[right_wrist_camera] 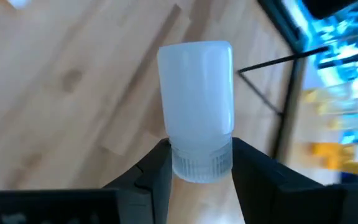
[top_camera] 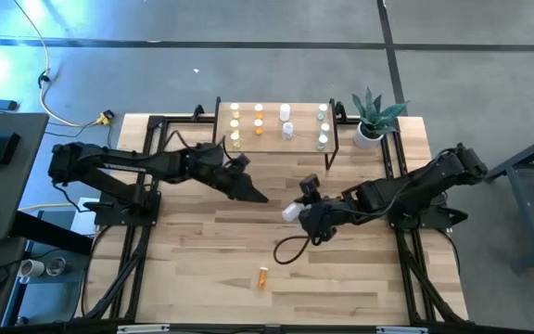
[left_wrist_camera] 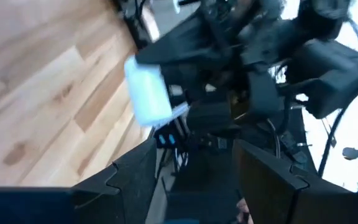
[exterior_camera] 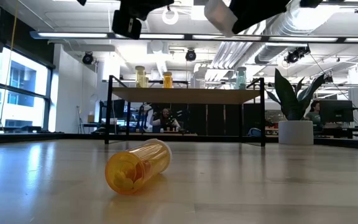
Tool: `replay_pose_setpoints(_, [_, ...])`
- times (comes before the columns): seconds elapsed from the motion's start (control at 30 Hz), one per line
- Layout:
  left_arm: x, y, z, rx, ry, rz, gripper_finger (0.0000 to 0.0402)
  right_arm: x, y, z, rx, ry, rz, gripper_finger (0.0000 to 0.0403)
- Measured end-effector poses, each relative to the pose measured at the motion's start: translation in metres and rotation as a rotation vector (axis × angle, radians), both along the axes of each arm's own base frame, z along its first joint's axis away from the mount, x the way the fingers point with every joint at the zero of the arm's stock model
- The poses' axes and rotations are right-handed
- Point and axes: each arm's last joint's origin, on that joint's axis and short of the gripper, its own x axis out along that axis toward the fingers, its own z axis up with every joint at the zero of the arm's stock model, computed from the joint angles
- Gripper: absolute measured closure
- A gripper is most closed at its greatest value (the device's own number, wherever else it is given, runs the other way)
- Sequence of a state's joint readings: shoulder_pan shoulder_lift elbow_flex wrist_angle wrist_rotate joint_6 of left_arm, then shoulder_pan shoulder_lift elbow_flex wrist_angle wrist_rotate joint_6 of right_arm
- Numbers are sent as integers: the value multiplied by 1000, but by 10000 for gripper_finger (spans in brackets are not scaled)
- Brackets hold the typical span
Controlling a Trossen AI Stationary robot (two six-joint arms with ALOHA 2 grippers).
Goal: Pick and place medicine bottles onto shelf by color
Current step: Put the white pill bottle on the shelf and align it to the other white pill bottle
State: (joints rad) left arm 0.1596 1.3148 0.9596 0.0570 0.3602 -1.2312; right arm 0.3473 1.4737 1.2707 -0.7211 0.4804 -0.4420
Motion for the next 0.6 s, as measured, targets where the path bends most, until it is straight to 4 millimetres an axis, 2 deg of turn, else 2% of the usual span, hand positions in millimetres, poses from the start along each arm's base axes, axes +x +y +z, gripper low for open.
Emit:
replay_pose_setpoints(0.17, [10, -5, -14, -29, 51, -36, 200, 9, 0, 1, -168, -10, 22, 277])
replay_pose_setpoints(0.33, [19, -7, -26, -36, 83, -46, 200, 15, 2, 6, -193, -75, 40, 277])
replay_pose_setpoints(0.6, [29, -6, -28, -31, 14, -54, 200, 18, 3, 8, -245, -82, 94, 277])
